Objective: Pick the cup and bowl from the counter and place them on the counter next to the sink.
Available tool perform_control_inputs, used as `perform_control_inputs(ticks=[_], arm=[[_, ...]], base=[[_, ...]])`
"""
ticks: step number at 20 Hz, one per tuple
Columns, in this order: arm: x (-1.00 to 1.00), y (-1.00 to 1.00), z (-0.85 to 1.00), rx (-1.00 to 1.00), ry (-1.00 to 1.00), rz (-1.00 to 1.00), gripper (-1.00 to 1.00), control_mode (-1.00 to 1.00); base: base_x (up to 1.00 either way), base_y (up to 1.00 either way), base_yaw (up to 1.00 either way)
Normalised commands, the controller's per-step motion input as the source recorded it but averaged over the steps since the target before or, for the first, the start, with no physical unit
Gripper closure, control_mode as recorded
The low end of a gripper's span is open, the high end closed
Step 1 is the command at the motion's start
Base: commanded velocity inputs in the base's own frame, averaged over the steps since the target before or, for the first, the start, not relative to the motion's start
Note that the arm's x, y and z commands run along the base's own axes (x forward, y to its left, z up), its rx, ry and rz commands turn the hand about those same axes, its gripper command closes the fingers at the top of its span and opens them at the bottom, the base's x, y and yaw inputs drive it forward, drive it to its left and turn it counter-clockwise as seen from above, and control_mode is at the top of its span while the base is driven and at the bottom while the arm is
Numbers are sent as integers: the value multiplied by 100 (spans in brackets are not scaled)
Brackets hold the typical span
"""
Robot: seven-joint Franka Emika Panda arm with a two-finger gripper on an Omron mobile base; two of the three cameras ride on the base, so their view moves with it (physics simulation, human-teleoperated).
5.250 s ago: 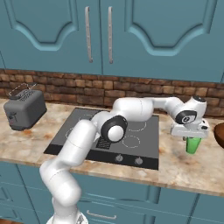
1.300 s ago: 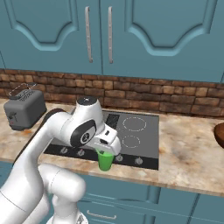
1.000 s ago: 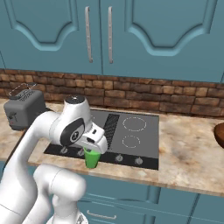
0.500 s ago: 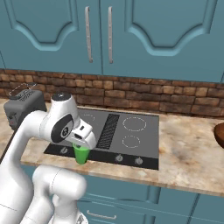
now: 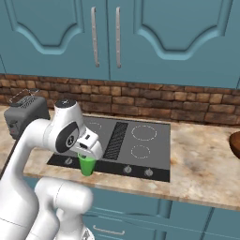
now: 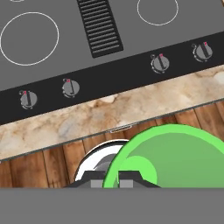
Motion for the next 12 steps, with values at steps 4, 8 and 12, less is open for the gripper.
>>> perform_control_inputs(ticks=[4,8,12], arm=[[0,0,0,0,0,0,100,100],[0,0,0,0,0,0,100,100],[0,0,0,0,0,0,100,100]], base=[[0,0,0],[-74,8,0],[-100,19,0]])
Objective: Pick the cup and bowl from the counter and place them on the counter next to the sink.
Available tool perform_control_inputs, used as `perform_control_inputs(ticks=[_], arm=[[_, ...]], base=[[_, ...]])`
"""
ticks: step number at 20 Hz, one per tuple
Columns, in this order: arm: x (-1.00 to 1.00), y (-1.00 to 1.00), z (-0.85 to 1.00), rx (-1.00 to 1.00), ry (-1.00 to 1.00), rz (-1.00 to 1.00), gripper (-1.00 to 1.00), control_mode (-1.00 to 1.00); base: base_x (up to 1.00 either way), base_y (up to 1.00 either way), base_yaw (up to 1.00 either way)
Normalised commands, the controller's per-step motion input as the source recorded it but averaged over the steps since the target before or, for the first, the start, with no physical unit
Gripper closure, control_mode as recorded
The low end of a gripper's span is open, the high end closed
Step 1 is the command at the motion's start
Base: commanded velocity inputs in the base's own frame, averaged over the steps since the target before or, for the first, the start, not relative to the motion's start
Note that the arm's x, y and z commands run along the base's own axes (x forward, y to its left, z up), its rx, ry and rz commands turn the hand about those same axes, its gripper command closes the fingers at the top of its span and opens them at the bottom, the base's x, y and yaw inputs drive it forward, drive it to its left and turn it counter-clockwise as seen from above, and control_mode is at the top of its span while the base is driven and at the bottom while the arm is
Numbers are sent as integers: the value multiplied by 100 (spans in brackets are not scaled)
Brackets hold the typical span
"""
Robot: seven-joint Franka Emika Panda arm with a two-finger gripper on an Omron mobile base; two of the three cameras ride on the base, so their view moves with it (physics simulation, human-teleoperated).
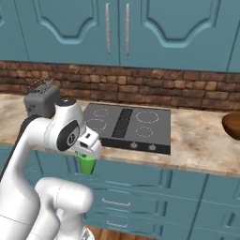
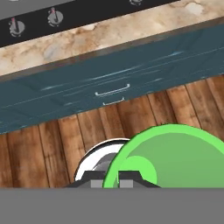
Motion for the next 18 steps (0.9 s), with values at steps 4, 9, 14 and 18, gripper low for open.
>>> perform_control_inputs(ticks=[4,9,14,18], arm=[[0,0,0,0,0,0,100,100],[0,0,0,0,0,0,100,100],[0,0,0,0,0,0,100,100],[0,0,0,0,0,0,100,100]], base=[[-38,1,5],[-7,43,55],[0,37,97],[0,23,100]])
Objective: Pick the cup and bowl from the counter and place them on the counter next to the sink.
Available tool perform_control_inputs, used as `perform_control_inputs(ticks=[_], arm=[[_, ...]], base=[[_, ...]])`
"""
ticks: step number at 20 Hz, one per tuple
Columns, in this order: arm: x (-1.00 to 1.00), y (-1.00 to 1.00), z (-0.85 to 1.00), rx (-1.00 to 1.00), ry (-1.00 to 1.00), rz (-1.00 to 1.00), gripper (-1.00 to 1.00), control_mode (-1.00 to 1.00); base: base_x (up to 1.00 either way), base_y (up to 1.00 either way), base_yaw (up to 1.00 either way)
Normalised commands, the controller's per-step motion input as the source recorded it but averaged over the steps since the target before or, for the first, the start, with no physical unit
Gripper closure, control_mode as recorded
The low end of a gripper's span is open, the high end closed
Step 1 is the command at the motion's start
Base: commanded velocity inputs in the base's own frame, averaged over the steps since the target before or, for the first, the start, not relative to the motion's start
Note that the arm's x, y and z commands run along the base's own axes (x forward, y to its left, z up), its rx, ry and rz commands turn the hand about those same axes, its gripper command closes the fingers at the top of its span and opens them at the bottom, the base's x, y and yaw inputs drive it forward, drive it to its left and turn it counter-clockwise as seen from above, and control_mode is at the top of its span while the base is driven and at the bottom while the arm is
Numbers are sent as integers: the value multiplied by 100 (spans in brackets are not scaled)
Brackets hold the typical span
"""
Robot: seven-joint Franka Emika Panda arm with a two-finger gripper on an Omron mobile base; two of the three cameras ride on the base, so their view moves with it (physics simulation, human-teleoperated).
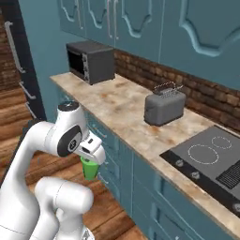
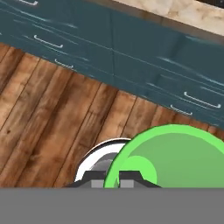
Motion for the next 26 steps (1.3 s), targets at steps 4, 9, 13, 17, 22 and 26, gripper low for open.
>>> perform_control_inputs(ticks=[4,9,13,17,22,26], arm=[[0,0,0,0,0,0,100,100],[0,0,0,0,0,0,100,100],[0,0,0,0,0,0,100,100],[0,0,0,0,0,0,100,100],[0,0,0,0,0,0,100,100],[0,0,0,0,0,0,100,100]], base=[[0,28,100],[0,25,98],[0,16,98],[0,1,95],[0,0,92],[1,0,92]])
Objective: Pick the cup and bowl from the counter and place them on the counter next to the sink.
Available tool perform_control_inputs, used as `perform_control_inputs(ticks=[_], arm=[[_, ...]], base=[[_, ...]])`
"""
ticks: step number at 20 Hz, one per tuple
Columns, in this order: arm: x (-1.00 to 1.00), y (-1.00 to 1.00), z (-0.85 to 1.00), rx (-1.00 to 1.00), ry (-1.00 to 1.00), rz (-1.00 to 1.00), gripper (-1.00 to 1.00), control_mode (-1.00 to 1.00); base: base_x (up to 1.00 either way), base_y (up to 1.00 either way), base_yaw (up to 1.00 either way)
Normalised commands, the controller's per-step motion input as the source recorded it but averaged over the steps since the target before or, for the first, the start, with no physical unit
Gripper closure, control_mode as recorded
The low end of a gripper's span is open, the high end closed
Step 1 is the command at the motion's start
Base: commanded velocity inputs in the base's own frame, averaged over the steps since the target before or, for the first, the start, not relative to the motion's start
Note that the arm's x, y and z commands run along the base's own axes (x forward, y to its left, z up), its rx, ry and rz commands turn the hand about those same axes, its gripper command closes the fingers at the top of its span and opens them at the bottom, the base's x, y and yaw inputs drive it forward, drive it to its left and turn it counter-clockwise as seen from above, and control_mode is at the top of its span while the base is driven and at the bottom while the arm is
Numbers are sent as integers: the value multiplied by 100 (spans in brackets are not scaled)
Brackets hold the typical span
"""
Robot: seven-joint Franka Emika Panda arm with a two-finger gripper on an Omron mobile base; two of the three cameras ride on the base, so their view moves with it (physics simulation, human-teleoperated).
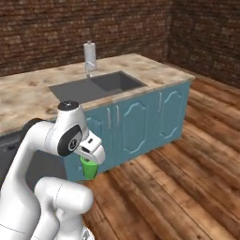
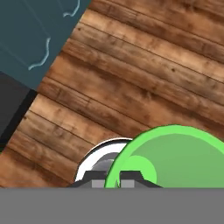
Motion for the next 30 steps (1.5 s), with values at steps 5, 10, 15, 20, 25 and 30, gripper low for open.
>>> perform_control_inputs(ticks=[5,10,15,20,25,30], arm=[[0,0,0,0,0,0,100,100],[0,0,0,0,0,0,100,100],[0,0,0,0,0,0,100,100],[0,0,0,0,0,0,100,100],[0,0,0,0,0,0,100,100],[0,0,0,0,0,0,100,100]], base=[[40,-10,79],[93,-36,14],[78,-72,8],[48,-74,18],[64,-61,27],[86,-58,30]])
